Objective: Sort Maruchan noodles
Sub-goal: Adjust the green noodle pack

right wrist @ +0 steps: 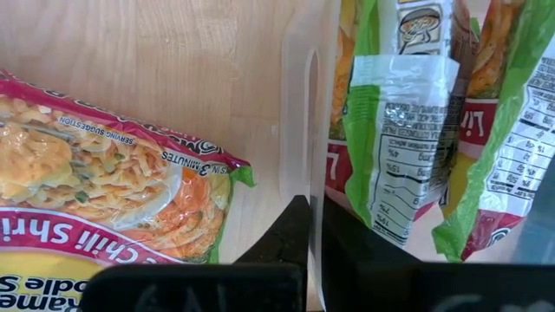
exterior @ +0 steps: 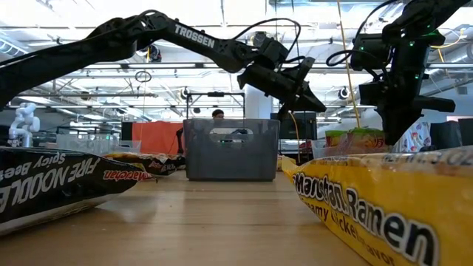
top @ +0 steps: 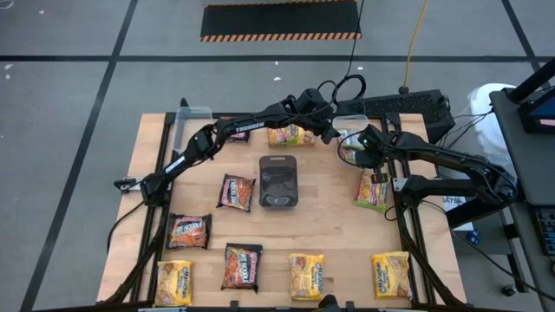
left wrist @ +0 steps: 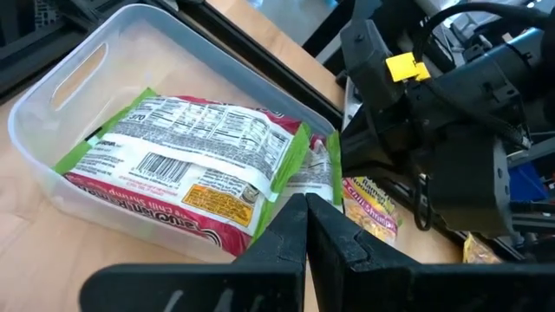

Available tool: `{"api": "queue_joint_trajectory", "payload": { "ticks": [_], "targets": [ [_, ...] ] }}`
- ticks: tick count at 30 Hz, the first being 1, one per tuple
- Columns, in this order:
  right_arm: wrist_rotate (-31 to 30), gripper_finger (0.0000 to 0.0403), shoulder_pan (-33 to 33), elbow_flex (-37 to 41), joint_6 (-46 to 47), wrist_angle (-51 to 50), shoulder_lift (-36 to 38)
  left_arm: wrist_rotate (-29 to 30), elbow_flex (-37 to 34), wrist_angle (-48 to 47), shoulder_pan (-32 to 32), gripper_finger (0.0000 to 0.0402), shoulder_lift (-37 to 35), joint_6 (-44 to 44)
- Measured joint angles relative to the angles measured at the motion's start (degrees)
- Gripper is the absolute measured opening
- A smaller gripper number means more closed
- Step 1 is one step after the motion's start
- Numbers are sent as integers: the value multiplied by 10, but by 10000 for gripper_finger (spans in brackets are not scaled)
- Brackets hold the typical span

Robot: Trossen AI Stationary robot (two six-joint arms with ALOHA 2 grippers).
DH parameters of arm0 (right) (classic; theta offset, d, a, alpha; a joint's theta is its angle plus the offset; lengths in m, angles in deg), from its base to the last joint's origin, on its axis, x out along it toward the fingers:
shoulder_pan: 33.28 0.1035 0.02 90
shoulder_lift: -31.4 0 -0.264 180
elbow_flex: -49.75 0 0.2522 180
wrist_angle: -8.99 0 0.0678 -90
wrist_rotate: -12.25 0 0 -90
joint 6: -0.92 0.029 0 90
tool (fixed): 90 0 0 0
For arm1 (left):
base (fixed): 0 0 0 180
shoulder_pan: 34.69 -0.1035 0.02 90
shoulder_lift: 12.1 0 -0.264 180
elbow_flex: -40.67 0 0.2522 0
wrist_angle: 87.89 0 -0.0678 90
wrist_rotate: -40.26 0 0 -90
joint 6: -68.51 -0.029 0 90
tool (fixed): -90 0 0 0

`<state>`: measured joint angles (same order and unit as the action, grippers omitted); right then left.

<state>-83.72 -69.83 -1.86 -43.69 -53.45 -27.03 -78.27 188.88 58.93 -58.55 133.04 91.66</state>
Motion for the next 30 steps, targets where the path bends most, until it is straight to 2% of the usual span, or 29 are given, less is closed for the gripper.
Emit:
{"api": "queue_joint_trajectory", "payload": {
  "ticks": [9, 23, 30],
  "targets": [
    [0, 2, 0, 0, 0, 0, 0, -1, 0, 68, -3, 5, 0, 12],
    [0, 2, 0, 0, 0, 8, 0, -17, 0, 79, -21, 5, -1, 39],
    [1, 2, 0, 0, 0, 9, 0, -18, 0, 148, -15, 5, 25, 66]
  ]
}}
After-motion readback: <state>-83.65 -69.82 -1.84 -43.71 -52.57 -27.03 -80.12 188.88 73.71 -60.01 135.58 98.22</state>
